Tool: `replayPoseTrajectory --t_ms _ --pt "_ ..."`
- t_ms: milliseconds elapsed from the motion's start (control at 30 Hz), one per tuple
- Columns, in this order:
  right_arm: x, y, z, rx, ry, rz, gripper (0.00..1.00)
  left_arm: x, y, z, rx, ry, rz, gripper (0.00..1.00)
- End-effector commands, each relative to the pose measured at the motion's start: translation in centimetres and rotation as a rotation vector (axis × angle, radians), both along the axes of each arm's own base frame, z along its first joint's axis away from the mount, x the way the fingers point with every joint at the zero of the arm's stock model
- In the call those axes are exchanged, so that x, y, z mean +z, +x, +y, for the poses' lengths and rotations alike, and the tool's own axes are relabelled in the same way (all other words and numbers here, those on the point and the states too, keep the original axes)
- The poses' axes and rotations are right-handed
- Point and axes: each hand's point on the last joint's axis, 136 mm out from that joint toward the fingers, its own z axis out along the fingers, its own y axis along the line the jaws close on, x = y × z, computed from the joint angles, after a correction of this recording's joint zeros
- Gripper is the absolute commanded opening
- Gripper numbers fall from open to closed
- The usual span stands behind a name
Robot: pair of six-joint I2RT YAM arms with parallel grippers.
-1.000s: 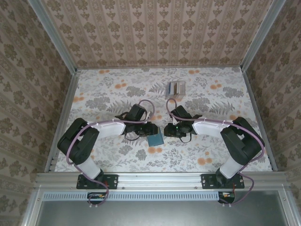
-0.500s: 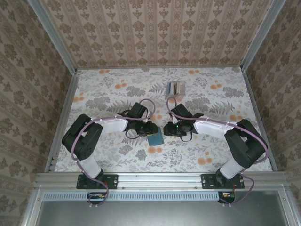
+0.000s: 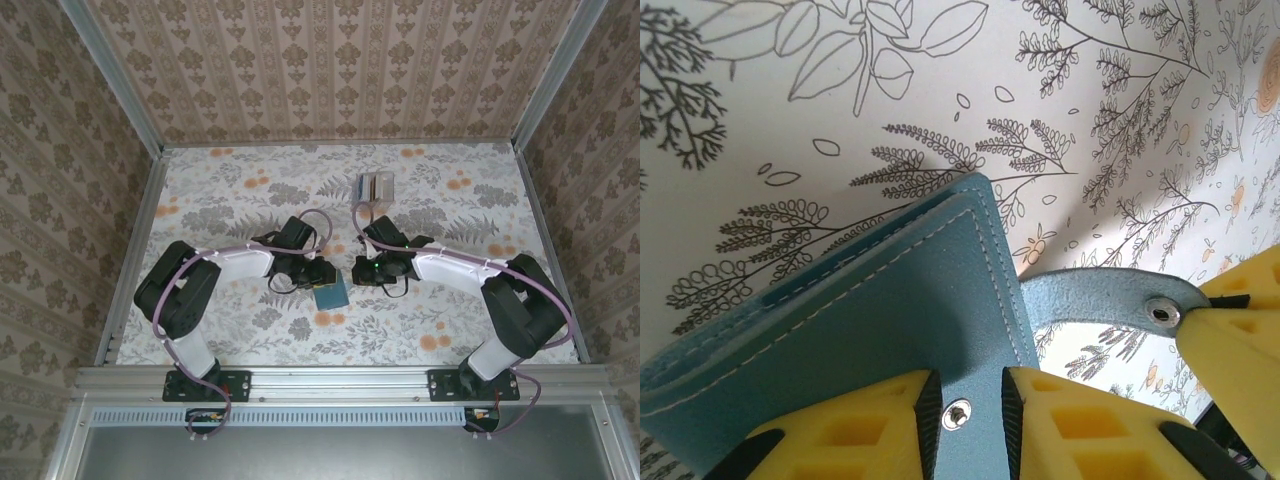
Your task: Put the credit cards into the card holder
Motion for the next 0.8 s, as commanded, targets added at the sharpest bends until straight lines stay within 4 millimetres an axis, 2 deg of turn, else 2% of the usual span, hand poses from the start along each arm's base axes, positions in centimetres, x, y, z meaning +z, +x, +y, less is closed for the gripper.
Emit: replayPoseTrajectory --t_ms 0,133,233,433,700,767 --pt "0.6 0.4 0.1 0.004 -0.003 -0.002 0.00 -2.6 -0.9 1.5 0.000 0.101 0.031 0.28" --pt "0.9 -0.1 1.4 0.033 0.060 0.016 0.00 -2.0 -1.4 1.3 0.003 0.051 0.050 0.25" --pt "1.2 -0.8 2.9 0.084 0.109 0.024 0.00 -1.3 -2.5 1.9 0.014 0.009 0.093 0.25" --pt "0.7 -1.6 4.7 0.163 0.143 0.049 0.00 0.8 -2.4 3.6 0.043 -0.017 0.077 0.25" --pt "0.6 -2.3 6.7 0.248 0.163 0.086 0.00 0.6 -2.7 4.6 0.094 -0.044 0.075 0.25" --pt "0.7 -2.4 7.1 0.258 0.172 0.094 0.00 0.6 -2.8 5.0 0.096 -0.042 0.067 0.22"
